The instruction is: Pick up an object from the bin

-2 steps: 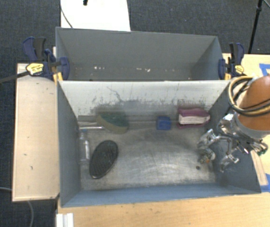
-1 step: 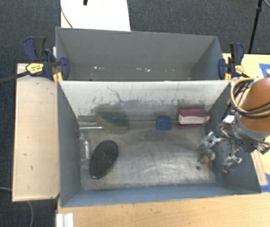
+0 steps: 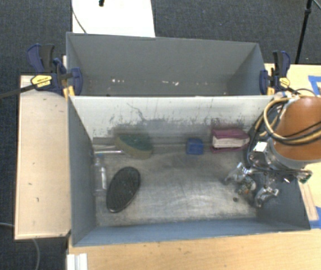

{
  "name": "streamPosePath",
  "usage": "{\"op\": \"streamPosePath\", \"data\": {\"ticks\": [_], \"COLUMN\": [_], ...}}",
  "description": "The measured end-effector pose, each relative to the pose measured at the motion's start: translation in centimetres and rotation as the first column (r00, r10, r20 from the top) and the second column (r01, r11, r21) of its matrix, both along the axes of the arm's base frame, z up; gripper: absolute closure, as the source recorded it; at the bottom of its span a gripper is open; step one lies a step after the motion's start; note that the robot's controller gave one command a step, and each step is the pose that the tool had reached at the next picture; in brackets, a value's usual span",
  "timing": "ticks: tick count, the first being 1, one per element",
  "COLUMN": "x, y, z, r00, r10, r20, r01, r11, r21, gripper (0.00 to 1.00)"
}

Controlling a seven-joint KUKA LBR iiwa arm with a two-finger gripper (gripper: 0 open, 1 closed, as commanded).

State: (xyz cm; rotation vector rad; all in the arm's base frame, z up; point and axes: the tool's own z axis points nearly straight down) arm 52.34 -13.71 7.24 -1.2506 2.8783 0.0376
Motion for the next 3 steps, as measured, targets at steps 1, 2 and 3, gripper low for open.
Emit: {"op": "streamPosePath", "data": {"ticks": [1, 2, 3], "x": [1.4, 1.8, 2.1], "y": [0.1, -1.0, -0.9], "z": [-0.3, 0.0, 9.1], "r00": [0.999, 0.999, 0.999], "r10": [0.042, 0.042, 0.034], "r20": [-0.012, 0.008, 0.016], "r01": [-0.042, -0.042, -0.033], "r11": [0.999, 0.999, 0.999], "r21": [0.006, -0.014, -0.025], "gripper": [0.00, 1.00, 1.00]}}
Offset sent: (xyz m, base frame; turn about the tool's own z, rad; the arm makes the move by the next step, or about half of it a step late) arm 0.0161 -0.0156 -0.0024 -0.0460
